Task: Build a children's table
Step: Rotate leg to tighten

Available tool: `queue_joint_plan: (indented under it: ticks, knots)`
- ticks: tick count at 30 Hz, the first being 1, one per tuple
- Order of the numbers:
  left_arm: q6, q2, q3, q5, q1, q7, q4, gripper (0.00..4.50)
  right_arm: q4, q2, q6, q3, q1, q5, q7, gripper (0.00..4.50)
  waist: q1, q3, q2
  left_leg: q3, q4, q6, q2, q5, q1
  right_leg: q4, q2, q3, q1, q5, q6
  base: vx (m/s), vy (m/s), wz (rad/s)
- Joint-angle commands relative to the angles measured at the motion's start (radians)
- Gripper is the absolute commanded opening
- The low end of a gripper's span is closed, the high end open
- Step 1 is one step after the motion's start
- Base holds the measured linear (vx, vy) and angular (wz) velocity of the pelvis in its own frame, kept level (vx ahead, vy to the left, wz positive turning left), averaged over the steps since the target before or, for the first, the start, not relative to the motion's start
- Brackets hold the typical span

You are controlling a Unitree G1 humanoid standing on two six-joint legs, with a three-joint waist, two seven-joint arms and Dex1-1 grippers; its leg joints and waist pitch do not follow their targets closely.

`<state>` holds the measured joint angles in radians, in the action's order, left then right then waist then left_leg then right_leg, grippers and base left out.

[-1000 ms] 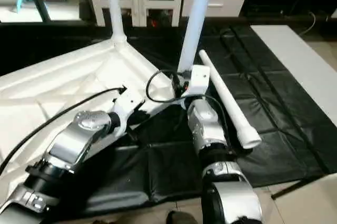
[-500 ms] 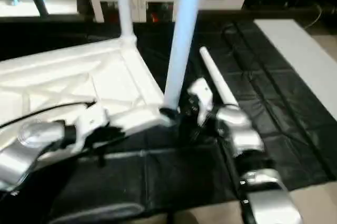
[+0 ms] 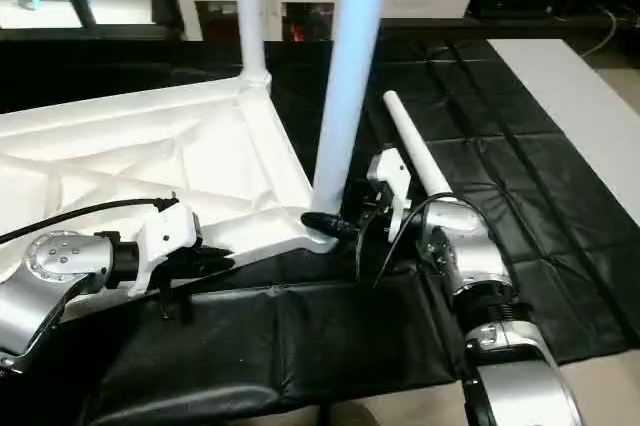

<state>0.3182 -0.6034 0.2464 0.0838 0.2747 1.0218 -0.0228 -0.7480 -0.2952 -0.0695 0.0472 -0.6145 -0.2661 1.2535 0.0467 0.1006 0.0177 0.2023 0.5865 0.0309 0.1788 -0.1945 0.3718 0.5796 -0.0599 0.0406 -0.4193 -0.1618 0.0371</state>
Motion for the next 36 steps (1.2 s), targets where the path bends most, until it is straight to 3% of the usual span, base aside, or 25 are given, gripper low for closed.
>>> queue_joint_plan:
  ticks: [1, 6, 7, 10, 13, 19, 22, 24, 29, 31, 32, 34, 36]
  knots:
    - [-0.003, 0.006, 0.039, 0.001, -0.008, 0.021, 0.006, 0.0, -0.008, -0.003, -0.004, 0.002, 0.001, 0.012, -0.006, 3.46, -0.001, -0.066, -0.007, -0.017, -0.062, -0.133, 0.058, -0.081, -0.02, -0.037, -0.069, -0.044, 0.05, -0.069, 0.295, 0.0, 0.0, 0.0]
    - [0.003, 0.011, 0.034, -0.006, -0.005, 0.015, 0.011, 0.0, -0.033, 0.006, -0.003, -0.006, -0.008, 0.015, -0.05, 3.04, -0.003, -0.065, -0.008, -0.018, -0.063, -0.124, 0.058, -0.098, -0.021, -0.041, -0.069, -0.043, 0.049, -0.108, 0.291, 0.0, 0.0, 0.0]
    - [0.007, 0.015, 0.032, -0.01, -0.001, 0.006, 0.017, 0.0, -0.039, 0.006, -0.006, -0.009, -0.01, 0.019, -0.064, 2.98, -0.005, -0.062, -0.013, -0.019, -0.063, -0.12, 0.058, -0.101, -0.021, -0.041, -0.07, -0.044, 0.049, -0.107, 0.291, 0.0, 0.0, 0.0]
    - [0.013, 0.023, 0.03, -0.017, 0.008, -0.014, 0.029, 0.0, -0.051, 0.016, -0.01, -0.013, -0.008, 0.038, -0.121, 2.69, -0.003, -0.062, -0.011, -0.019, -0.064, -0.112, 0.058, -0.114, -0.021, -0.042, -0.068, -0.043, 0.048, -0.116, 0.289, 0.0, 0.0, 0.0]
    - [0.018, 0.03, 0.032, -0.022, 0.014, -0.029, 0.034, 0.0, -0.051, 0.029, -0.013, -0.014, 0.001, 0.056, -0.177, 2.55, 0.0, -0.06, -0.01, -0.021, -0.067, -0.08, 0.057, -0.171, -0.022, -0.05, -0.069, -0.044, 0.047, -0.194, 0.269, 0.0, 0.0, 0.0]
    - [0.1, 0.123, 0.064, -0.069, 0.05, -0.136, 0.046, 0.0, -0.117, 0.111, -0.015, -0.017, 0.003, 0.133, -0.523, 2.07, 0.007, -0.056, -0.011, -0.024, -0.071, -0.022, 0.057, -0.226, -0.024, -0.061, -0.072, -0.046, 0.041, -0.294, 0.235, 0.0, 0.0, 0.0]
    - [0.219, 0.24, 0.072, -0.132, 0.113, -0.304, 0.111, 0.0, -0.175, 0.182, 0.011, -0.034, -0.031, 0.169, -0.769, 1.99, 0.016, -0.053, -0.011, -0.024, -0.069, 0.005, 0.054, -0.291, -0.032, -0.072, -0.071, -0.047, 0.028, -0.375, 0.212, 0.0, 0.0, 0.0]
    - [0.265, 0.297, 0.064, -0.14, 0.143, -0.373, 0.14, 0.0, -0.199, 0.225, 0.024, -0.056, -0.05, 0.164, -0.873, 1.97, 0.014, -0.054, -0.009, -0.029, -0.071, 0.014, 0.052, -0.31, -0.032, -0.076, -0.07, -0.044, 0.03, -0.405, 0.193, 0.0, 0.0, 0.0]
    - [0.329, 0.435, 0.042, -0.139, 0.23, -0.473, 0.209, 0.0, -0.276, 0.372, 0.031, -0.129, -0.102, 0.104, -1.109, 1.95, 0.018, -0.054, -0.006, -0.032, -0.071, 0.016, 0.045, -0.373, -0.033, -0.087, -0.068, -0.039, 0.02, -0.458, 0.143, 0.0, 0.0, 0.0]
    - [0.327, 0.435, 0.042, -0.139, 0.231, -0.473, 0.21, 0.0, -0.277, 0.374, 0.03, -0.128, -0.103, 0.104, -1.107, 1.95, 0.019, -0.054, -0.006, -0.034, -0.072, 0.013, 0.044, -0.378, -0.029, -0.088, -0.068, -0.037, 0.021, -0.458, 0.131, 0.0, 0.0, 0.0]
    - [0.308, 0.434, 0.05, -0.147, 0.239, -0.466, 0.213, 0.0, -0.28, 0.388, 0.015, -0.126, -0.11, 0.103, -1.07, 1.95, 0.019, -0.056, 0.004, -0.034, -0.072, 0.004, 0.044, -0.371, -0.024, -0.086, -0.07, -0.038, 0.024, -0.455, 0.125, 0.0, 0.0, 0.0]
    - [0.253, 0.401, 0.071, -0.163, 0.228, -0.433, 0.202, 0.0, -0.271, 0.388, 0.006, -0.134, -0.116, 0.083, -0.986, 1.95, 0.017, -0.055, 0.001, -0.035, -0.073, -0.005, 0.044, -0.376, -0.024, -0.09, -0.07, -0.038, 0.021, -0.462, 0.119, 0.0, 0.0, 0.0]
    - [0.207, 0.358, 0.095, -0.167, 0.206, -0.384, 0.181, 0.0, -0.257, 0.376, -0.006, -0.134, -0.116, 0.074, -0.911, 1.95, 0.021, -0.057, 0.003, -0.036, -0.077, -0.008, 0.047, -0.355, -0.015, -0.084, -0.072, -0.04, 0.027, -0.436, 0.123, 0.0, 0.0, 0.0]
